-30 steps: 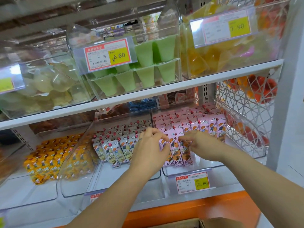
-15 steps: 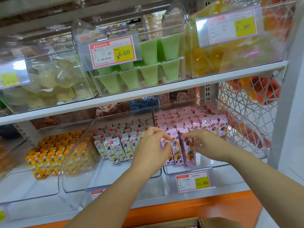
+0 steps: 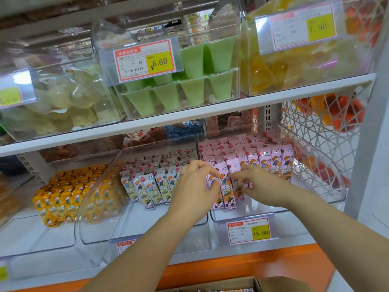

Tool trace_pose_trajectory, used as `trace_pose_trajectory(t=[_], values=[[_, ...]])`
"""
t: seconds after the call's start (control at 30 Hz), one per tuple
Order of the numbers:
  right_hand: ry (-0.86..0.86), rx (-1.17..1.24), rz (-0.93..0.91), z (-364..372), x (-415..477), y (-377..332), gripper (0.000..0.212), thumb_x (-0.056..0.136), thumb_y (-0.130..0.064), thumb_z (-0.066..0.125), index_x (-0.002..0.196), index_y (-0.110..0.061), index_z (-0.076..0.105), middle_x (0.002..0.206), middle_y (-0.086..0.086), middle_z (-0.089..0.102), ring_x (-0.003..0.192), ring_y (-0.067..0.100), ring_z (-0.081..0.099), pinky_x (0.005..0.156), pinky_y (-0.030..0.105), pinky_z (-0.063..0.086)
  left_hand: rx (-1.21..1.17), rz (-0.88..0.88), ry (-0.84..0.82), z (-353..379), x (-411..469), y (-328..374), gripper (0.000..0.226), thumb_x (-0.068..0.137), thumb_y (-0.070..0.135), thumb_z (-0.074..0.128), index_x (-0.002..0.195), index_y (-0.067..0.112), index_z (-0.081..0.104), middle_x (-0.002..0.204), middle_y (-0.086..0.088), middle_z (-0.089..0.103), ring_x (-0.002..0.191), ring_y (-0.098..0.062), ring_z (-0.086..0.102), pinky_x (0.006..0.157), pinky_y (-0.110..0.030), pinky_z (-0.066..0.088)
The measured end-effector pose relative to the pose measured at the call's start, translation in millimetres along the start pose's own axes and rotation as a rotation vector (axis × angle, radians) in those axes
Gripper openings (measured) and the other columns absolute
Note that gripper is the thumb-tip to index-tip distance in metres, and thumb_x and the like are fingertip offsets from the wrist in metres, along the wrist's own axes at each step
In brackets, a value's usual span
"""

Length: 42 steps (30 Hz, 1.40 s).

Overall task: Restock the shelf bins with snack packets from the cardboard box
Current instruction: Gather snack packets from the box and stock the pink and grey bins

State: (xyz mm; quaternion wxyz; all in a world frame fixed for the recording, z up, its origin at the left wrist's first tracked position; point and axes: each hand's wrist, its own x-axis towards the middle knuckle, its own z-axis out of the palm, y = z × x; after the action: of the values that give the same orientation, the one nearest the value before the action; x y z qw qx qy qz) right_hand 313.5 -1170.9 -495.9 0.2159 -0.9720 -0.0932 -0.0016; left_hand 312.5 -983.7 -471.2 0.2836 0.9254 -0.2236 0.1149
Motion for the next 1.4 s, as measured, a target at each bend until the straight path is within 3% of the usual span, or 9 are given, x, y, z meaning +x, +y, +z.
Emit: trace_pose_trajectory(t=[0.1,0.23,0.33,0.57,0.7,0.83,0.97,1.2,1.4], values=[[-0.016,0.009,-0.01,1.9,-1.0,1.7,0.052,0.092,-0.006,0.05,0.139,-0.029,0.046,0.117,0.003,0.043,0.109,0.019,0.045,0.092,0.03,0.037,-0.011,-0.003,-0.002,0.2,-0.7,-0.6,0.01,0.093,0.03,0.055,0.1,0.03,0.063,0.119,0.015,0.043,0.121,-0.004,0.032,0.091,-0.018,0.025],[-0.004,0.051,0.014,-3.5,-4.9,2.8,0.051,0.092,-0.005,0.05,0.135,-0.032,0.048,0.144,0.007,0.035,0.136,0.025,0.033,0.103,0.032,0.033,-0.019,-0.007,-0.004,-0.1,-1.4,-0.7,0.01,0.093,0.03,0.055,0.099,0.03,0.063,0.12,0.015,0.043,0.12,-0.004,0.032,0.091,-0.018,0.024],[0.005,0.051,0.012,-2.9,-5.4,4.7,0.05,0.091,-0.005,0.051,0.131,-0.035,0.051,0.124,0.003,0.044,0.117,0.022,0.048,0.088,0.026,0.037,-0.042,-0.009,-0.004,-0.1,-1.9,-0.3,0.007,0.093,0.029,0.056,0.095,0.031,0.062,0.118,0.015,0.044,0.12,-0.006,0.034,0.092,-0.02,0.026],[0.057,-0.05,0.028,-2.0,-4.2,-5.9,0.048,0.097,-0.009,0.045,0.14,-0.029,0.044,0.155,0.006,0.022,0.138,0.024,0.032,0.11,0.033,0.026,-0.038,-0.012,-0.009,-1.0,-1.9,0.3,0.007,0.093,0.028,0.056,0.096,0.031,0.061,0.119,0.014,0.044,0.121,-0.006,0.032,0.093,-0.021,0.027],[0.101,-0.106,0.095,-4.2,1.0,-14.4,0.054,0.092,0.003,0.044,0.138,-0.025,0.048,0.149,0.009,0.028,0.129,0.029,0.043,0.101,0.034,0.038,-0.038,-0.009,-0.006,-0.5,-1.3,0.4,0.006,0.093,0.029,0.056,0.095,0.032,0.062,0.118,0.015,0.044,0.119,-0.005,0.033,0.092,-0.02,0.026],[0.111,-0.15,0.154,1.6,5.8,-13.5,0.05,0.089,0.003,0.047,0.129,-0.026,0.057,0.114,0.006,0.038,0.103,0.029,0.057,0.082,0.032,0.046,-0.032,-0.008,-0.005,0.7,-0.8,-1.1,0.007,0.092,0.029,0.056,0.096,0.031,0.063,0.116,0.017,0.043,0.12,-0.004,0.032,0.09,-0.02,0.026],[0.117,-0.104,0.23,4.7,4.6,-7.9,0.055,0.09,0.003,0.043,0.138,-0.022,0.046,0.137,0.014,0.03,0.112,0.031,0.054,0.093,0.034,0.045,-0.027,0.003,-0.015,0.2,-0.8,-1.4,0.009,0.093,0.03,0.056,0.098,0.03,0.063,0.114,0.018,0.042,0.12,-0.004,0.031,0.091,-0.02,0.026],[0.083,-0.123,0.279,-4.5,3.9,-11.1,0.059,0.087,0.005,0.045,0.135,-0.028,0.049,0.137,0.019,0.032,0.107,0.032,0.057,0.09,0.037,0.048,-0.039,-0.002,-0.011,1.2,-0.7,-1.4,0.008,0.093,0.028,0.056,0.097,0.03,0.063,0.115,0.017,0.043,0.12,-0.004,0.03,0.09,-0.019,0.026],[0.044,-0.115,0.233,9.0,6.0,-5.0,0.066,0.09,0.003,0.044,0.147,-0.027,0.032,0.141,0.017,0.025,0.106,0.028,0.057,0.084,0.031,0.046,-0.045,-0.009,-0.014,1.0,0.0,-0.7,0.01,0.093,0.028,0.056,0.098,0.028,0.064,0.119,0.015,0.044,0.122,-0.004,0.03,0.09,-0.019,0.025]])
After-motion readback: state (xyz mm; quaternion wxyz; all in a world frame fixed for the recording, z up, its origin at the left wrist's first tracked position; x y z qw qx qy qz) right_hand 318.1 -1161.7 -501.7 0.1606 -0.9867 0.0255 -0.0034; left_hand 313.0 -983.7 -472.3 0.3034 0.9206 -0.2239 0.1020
